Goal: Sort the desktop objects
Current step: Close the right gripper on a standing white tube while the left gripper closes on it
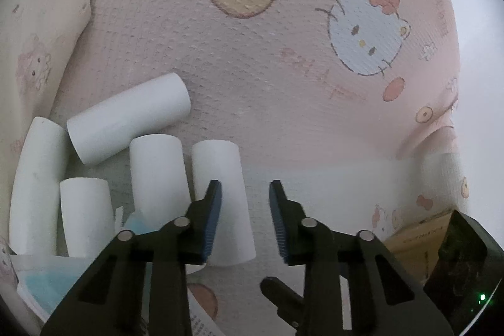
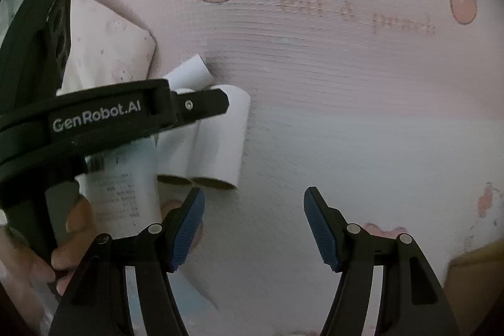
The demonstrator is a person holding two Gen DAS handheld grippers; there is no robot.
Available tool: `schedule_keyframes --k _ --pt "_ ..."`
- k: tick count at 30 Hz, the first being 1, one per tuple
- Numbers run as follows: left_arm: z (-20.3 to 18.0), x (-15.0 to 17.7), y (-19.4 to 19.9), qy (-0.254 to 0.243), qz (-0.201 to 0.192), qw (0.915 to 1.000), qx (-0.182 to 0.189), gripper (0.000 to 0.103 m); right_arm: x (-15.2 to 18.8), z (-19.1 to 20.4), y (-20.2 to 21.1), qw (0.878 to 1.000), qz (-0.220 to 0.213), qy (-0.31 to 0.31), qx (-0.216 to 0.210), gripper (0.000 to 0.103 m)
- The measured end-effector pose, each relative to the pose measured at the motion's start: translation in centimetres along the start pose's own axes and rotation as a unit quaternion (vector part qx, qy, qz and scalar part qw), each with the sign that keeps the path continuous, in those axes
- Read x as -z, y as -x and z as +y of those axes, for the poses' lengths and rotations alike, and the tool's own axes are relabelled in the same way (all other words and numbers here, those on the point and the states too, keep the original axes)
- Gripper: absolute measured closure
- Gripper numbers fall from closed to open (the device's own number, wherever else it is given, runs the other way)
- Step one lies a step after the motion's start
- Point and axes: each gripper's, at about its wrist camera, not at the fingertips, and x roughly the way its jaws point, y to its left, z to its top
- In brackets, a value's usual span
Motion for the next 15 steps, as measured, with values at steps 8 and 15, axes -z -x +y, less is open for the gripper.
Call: schedule_keyframes --k 8,15 --pt "0.3 0.1 -0.7 0.051 -0.006 0.9986 -0.013 0.077 -0.9 0.8 -2.7 0.999 0.014 -0.01 -0.038 0.044" --pt "0.2 0.1 -1.0 0.048 0.003 0.9984 -0.029 0.077 -1.6 1.4 -4.3 0.997 0.026 -0.006 -0.065 0.063"
